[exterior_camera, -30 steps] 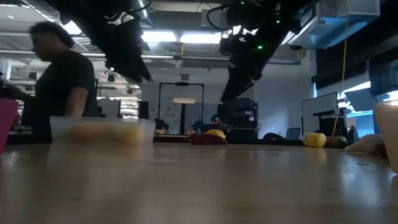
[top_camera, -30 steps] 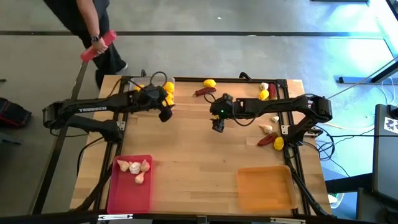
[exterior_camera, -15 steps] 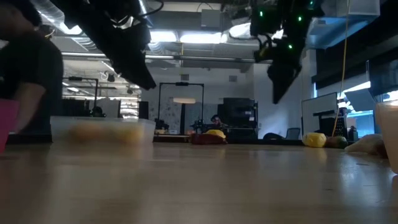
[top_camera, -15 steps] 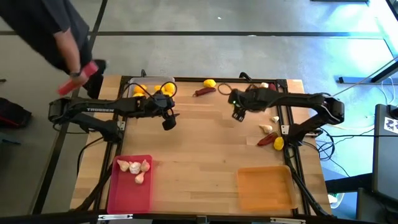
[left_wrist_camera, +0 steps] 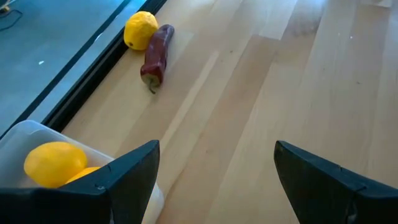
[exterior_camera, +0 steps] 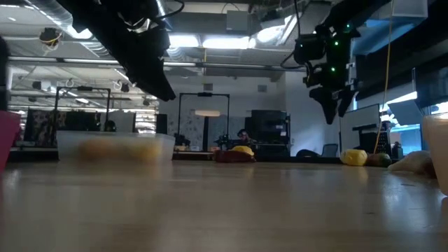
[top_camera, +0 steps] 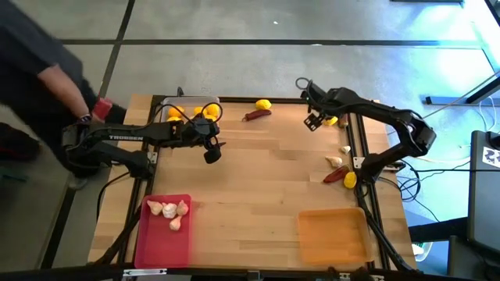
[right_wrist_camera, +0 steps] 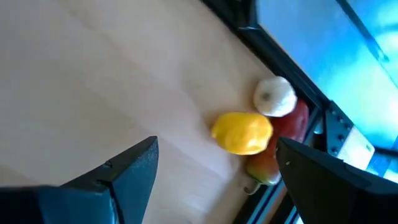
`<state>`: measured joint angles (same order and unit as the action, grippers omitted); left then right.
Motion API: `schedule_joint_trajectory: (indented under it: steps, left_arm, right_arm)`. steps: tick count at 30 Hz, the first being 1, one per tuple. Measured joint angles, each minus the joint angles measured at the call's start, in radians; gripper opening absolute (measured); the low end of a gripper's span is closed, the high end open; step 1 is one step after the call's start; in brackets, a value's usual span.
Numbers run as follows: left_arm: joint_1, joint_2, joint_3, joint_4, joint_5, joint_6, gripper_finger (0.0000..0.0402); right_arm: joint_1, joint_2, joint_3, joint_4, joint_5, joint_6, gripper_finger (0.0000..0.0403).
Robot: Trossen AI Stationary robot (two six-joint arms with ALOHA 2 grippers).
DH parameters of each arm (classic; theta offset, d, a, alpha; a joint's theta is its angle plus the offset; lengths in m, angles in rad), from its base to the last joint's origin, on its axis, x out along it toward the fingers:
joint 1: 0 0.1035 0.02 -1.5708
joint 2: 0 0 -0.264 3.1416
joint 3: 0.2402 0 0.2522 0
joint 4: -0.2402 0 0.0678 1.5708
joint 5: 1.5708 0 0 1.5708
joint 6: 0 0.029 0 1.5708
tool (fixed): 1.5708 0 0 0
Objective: Sort produce into baskets
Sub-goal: Put the yellow lemon into the left white bin
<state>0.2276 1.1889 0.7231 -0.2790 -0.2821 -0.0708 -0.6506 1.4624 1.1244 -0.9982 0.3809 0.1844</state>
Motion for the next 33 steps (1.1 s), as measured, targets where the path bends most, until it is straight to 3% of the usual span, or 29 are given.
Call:
schedule_joint_trajectory:
  steps: [16, 33]
  left_arm:
    - [0.000, 0.000, 0.000, 0.001, 0.000, 0.013, 0.0313]
    - [0.000, 0.000, 0.000, 0.006, 0.000, 0.013, 0.0313]
  right_arm:
    - [-0.240, 0.001, -0.211, 0.253, -0.113, -0.009, 0.0314]
    - [-0.293, 0.017, -0.262, 0.372, -0.101, 0.001, 0.0314]
